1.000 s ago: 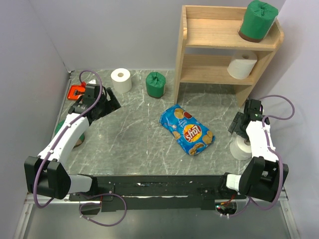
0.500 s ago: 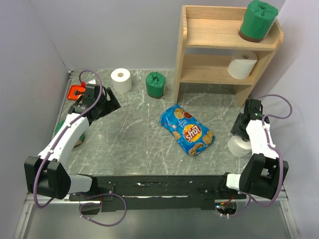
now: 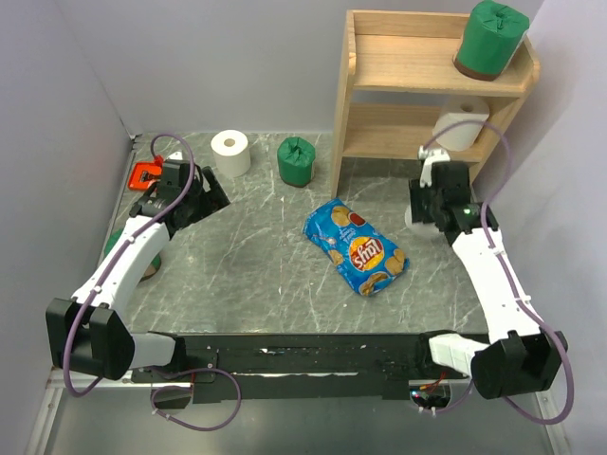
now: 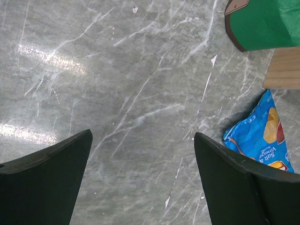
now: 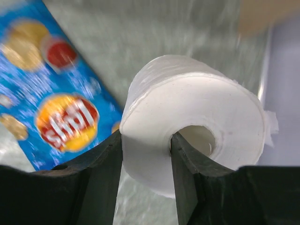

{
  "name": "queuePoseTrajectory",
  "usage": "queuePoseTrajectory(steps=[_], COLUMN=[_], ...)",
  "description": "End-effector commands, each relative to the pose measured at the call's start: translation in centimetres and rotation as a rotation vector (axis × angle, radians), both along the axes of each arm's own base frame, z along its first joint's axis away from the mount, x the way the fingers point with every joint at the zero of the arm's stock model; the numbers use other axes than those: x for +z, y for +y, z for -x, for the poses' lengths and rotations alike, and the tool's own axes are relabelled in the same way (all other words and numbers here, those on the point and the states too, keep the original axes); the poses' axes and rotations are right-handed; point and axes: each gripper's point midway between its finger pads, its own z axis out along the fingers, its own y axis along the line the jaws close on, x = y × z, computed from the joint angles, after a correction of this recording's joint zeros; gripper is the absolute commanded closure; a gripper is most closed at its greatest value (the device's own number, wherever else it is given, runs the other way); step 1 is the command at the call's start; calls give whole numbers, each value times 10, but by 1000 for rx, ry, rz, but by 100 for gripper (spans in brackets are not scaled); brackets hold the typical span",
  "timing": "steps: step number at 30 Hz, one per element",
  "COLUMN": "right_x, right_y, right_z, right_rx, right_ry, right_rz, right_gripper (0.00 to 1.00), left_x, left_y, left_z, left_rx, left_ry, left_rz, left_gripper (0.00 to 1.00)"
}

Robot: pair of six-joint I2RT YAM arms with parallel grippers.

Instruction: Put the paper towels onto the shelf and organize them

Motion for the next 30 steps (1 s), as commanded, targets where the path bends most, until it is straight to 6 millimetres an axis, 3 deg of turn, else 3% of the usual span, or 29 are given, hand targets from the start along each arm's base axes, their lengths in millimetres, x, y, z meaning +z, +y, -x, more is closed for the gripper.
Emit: queuePoseTrajectory(steps=[1,6,11,19,30], right_x=[107,164,188,188,177], right_y=[30,49,43,51,53], right_z=[-40,-61,-86,-113,-145], right_rx=[226,390,429,554,568], right_ry=[-345,-538,-612,-685,-634], right_rz=[39,169,335,503,534], right_gripper=[53,53,53,51,51], left_x=[27,32,32,35,37], left_y=[-4,-5,-8,-9,-7], left_z=[-2,0,-1,0,1], left_rx=[-30,-36,-48,-54,-45], left_ry=[-81,-95,-95,-101,-109], left_rz=[13,20,30,38,29], left_gripper=[4,4,4,4,4])
